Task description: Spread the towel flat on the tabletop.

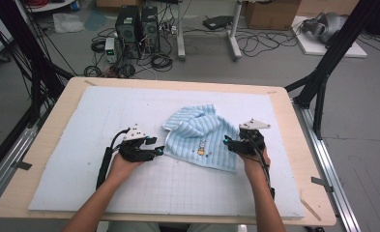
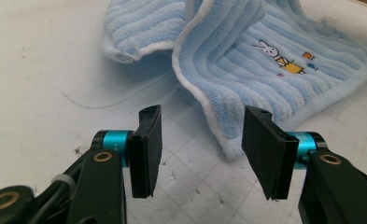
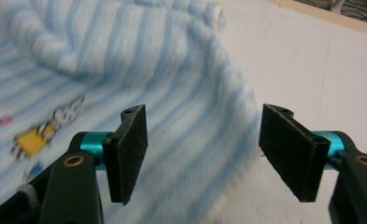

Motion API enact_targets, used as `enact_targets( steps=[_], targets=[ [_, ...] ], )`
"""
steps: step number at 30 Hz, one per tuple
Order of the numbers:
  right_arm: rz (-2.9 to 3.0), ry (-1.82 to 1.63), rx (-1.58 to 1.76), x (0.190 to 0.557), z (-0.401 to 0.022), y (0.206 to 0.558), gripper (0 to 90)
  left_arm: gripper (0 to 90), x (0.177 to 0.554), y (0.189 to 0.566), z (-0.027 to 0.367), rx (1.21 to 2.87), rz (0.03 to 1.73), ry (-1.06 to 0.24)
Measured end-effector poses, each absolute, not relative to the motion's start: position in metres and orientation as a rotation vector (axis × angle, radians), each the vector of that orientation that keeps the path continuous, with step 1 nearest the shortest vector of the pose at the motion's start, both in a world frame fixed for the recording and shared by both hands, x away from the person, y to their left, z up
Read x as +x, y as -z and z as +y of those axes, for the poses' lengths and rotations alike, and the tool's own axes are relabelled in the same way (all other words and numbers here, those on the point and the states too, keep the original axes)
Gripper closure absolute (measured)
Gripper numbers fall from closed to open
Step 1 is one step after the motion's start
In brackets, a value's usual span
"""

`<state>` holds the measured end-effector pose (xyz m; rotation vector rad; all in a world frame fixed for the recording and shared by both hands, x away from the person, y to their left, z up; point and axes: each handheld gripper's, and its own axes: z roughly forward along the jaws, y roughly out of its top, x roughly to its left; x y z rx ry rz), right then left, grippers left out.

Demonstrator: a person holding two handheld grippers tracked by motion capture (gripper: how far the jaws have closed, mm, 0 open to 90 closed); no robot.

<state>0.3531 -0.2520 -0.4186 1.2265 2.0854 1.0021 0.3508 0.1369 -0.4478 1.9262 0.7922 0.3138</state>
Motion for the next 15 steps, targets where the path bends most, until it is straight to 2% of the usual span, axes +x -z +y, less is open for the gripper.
enact_targets(
  steps=[5, 6, 8, 13, 15],
  targets=[
    [2.094, -1.039, 1.227, 0.328, -0.267, 0.424, 28.3, 39.0, 0.351, 0.449, 0.133, 1.924, 0.841, -0.325],
    [2.091, -1.062, 1.246, 0.315, -0.274, 0.427, 26.5, 33.5, 0.352, 0.449, 0.131, 1.91, 0.866, -0.316],
    [2.089, -1.082, 1.245, 0.305, -0.279, 0.432, 21.9, 30.3, 0.352, 0.449, 0.131, 1.91, 0.874, -0.317],
    [2.139, -1.058, 1.279, 0.294, -0.283, 0.436, 11.9, 29.9, 0.352, 0.449, 0.123, 1.94, 0.872, -0.305],
    [2.14, -1.082, 1.283, 0.288, -0.283, 0.435, 11.9, 34.7, 0.352, 0.45, 0.119, 1.962, 0.865, -0.293]
  ],
)
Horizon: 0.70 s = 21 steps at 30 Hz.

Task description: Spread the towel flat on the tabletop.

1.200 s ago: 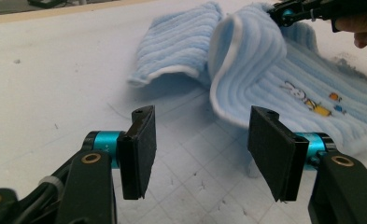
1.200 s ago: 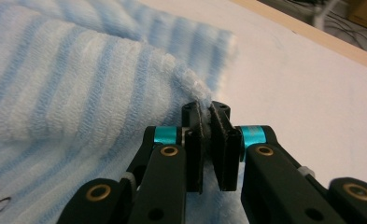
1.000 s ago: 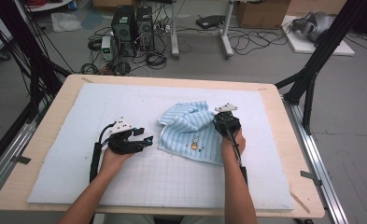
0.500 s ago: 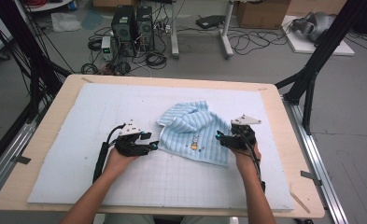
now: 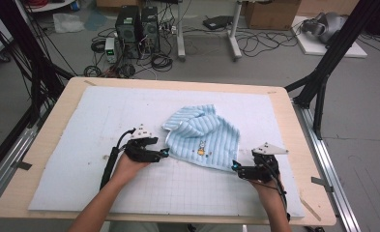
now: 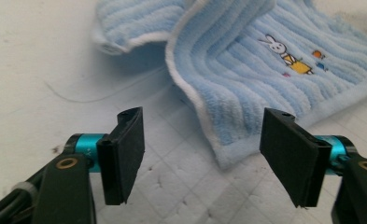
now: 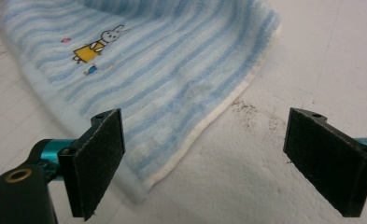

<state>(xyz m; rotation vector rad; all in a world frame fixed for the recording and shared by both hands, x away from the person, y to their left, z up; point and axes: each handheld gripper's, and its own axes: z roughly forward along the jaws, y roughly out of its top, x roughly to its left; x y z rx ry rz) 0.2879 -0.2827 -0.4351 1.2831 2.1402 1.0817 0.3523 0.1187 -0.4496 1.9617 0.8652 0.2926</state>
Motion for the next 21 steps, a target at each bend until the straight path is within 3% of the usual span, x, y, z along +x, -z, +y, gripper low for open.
enact_targets(
  steps=[4, 7, 8, 9, 10, 11, 14, 15, 21],
  targets=[
    [2.146, -1.078, 1.271, 0.283, -0.281, 0.436, 12.2, 43.1, 0.356, 0.451, 0.104, 2.067, 0.832, -0.298],
    [2.198, -1.121, 1.27, 0.28, -0.284, 0.437, 25.0, 48.1, 0.355, 0.451, 0.095, 2.102, 0.808, -0.343],
    [2.198, -1.121, 1.27, 0.28, -0.284, 0.437, 25.0, 48.1, 0.354, 0.451, 0.094, 2.104, 0.8, -0.35],
    [2.2, -1.121, 1.272, 0.28, -0.287, 0.439, 26.2, 58.2, 0.354, 0.451, 0.094, 2.103, 0.781, -0.339],
    [2.2, -1.121, 1.272, 0.28, -0.287, 0.439, 26.2, 58.2, 0.353, 0.451, 0.094, 2.107, 0.768, -0.333],
    [2.194, -1.125, 1.289, 0.281, -0.289, 0.44, 26.3, 69.6, 0.352, 0.451, 0.093, 2.112, 0.743, -0.322],
    [2.188, -1.134, 1.301, 0.282, -0.29, 0.441, 26.7, 75.5, 0.348, 0.45, 0.093, 2.112, 0.74, -0.333],
    [2.189, -1.133, 1.298, 0.282, -0.289, 0.441, 27.1, 82.5, 0.343, 0.449, 0.096, 2.093, 0.753, -0.325],
    [2.227, -1.162, 1.251, 0.281, -0.281, 0.441, 27.9, 86.2, 0.322, 0.45, 0.111, 2.049, 0.746, -0.278]
  ],
)
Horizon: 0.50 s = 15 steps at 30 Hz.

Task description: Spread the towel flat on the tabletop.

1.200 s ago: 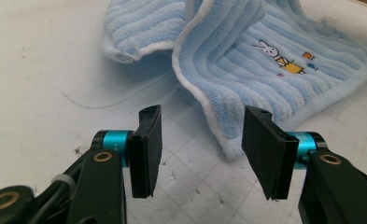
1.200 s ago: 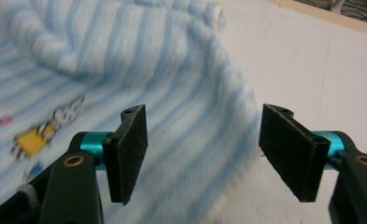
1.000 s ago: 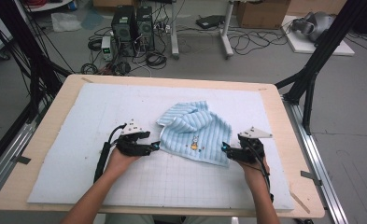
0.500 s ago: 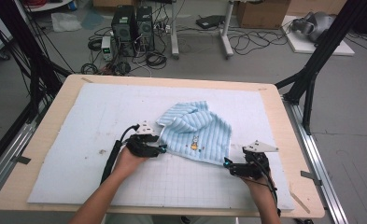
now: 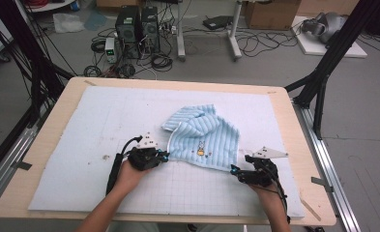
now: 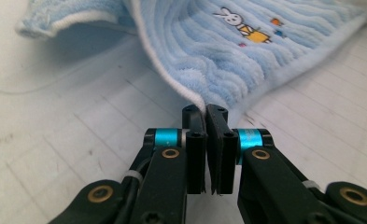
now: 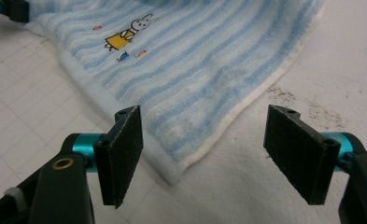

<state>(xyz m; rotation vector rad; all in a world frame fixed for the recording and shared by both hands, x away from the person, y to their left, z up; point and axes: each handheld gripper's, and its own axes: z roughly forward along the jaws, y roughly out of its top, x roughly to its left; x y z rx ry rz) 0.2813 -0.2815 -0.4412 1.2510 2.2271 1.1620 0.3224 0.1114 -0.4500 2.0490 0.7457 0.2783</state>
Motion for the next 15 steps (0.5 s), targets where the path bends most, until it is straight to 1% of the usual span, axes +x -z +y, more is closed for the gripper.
enact_targets(
  steps=[6, 8, 11, 12, 15],
  targets=[
    [2.24, -1.163, 1.246, 0.281, -0.276, 0.441, 28.7, 86.9, 0.31, 0.449, 0.121, 2.04, 0.733, -0.252],
    [2.237, -1.189, 1.245, 0.281, -0.274, 0.44, 28.8, 86.9, 0.302, 0.448, 0.131, 2.034, 0.714, -0.225],
    [2.237, -1.205, 1.244, 0.281, -0.274, 0.439, 30.7, 86.9, 0.296, 0.447, 0.137, 2.03, 0.706, -0.216],
    [2.242, -1.217, 1.255, 0.281, -0.271, 0.439, 31.8, 86.9, 0.287, 0.447, 0.145, 2.029, 0.69, -0.198],
    [2.254, -1.208, 1.254, 0.28, -0.269, 0.44, 33.2, 86.8, 0.279, 0.447, 0.15, 2.028, 0.676, -0.17]
  ],
)
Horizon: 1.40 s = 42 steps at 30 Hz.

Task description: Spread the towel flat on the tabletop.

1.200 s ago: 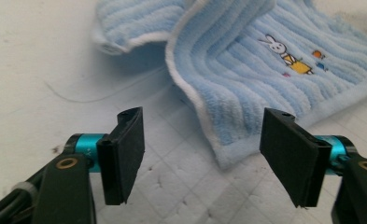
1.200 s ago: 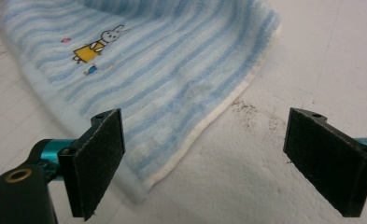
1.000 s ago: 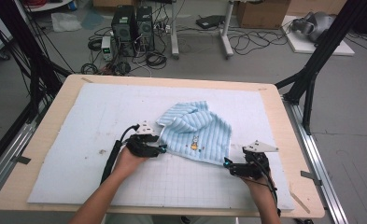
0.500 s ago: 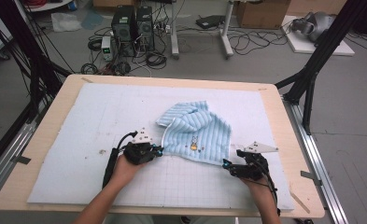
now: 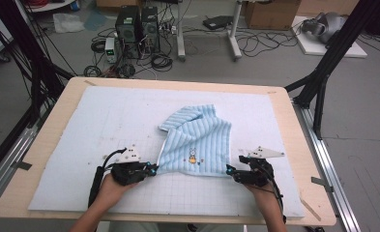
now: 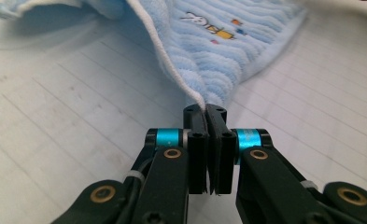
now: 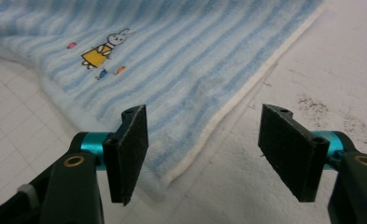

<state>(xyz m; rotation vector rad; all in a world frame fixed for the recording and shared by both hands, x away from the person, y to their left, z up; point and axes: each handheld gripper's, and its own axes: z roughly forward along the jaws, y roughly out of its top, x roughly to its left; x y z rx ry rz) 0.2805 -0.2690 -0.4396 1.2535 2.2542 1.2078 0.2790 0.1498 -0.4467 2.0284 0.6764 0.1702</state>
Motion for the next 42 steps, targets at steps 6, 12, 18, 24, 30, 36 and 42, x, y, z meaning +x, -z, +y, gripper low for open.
enact_targets(
  steps=[6, 12, 18, 24, 30, 36, 42],
  targets=[
    [2.283, -1.204, 1.218, 0.28, -0.26, 0.441, 33.6, 86.6, 0.255, 0.447, 0.16, 2.056, 0.622, -0.146],
    [2.326, -1.179, 1.197, 0.282, -0.247, 0.445, 36.4, 51.9, 0.255, 0.447, 0.165, 1.99, 0.683, -0.187],
    [2.368, -1.12, 1.151, 0.281, -0.234, 0.449, 53.1, 40.2, 0.266, 0.441, 0.182, 1.851, 0.772, -0.275],
    [2.434, -1.104, 1.123, 0.274, -0.241, 0.445, 84.5, 40.3, 0.273, 0.438, 0.191, 1.823, 0.808, -0.307],
    [2.537, -1.068, 1.023, 0.246, -0.253, 0.436, 85.7, 40.4, 0.277, 0.438, 0.195, 1.807, 0.818, -0.312],
    [2.597, -1.046, 0.991, 0.226, -0.267, 0.436, 85.7, 40.4, 0.281, 0.435, 0.196, 1.793, 0.821, -0.318],
    [2.495, -1.134, 1.029, 0.215, -0.288, 0.431, 65.8, 40.3, 0.295, 0.431, 0.195, 1.716, 0.855, -0.283]
  ],
)
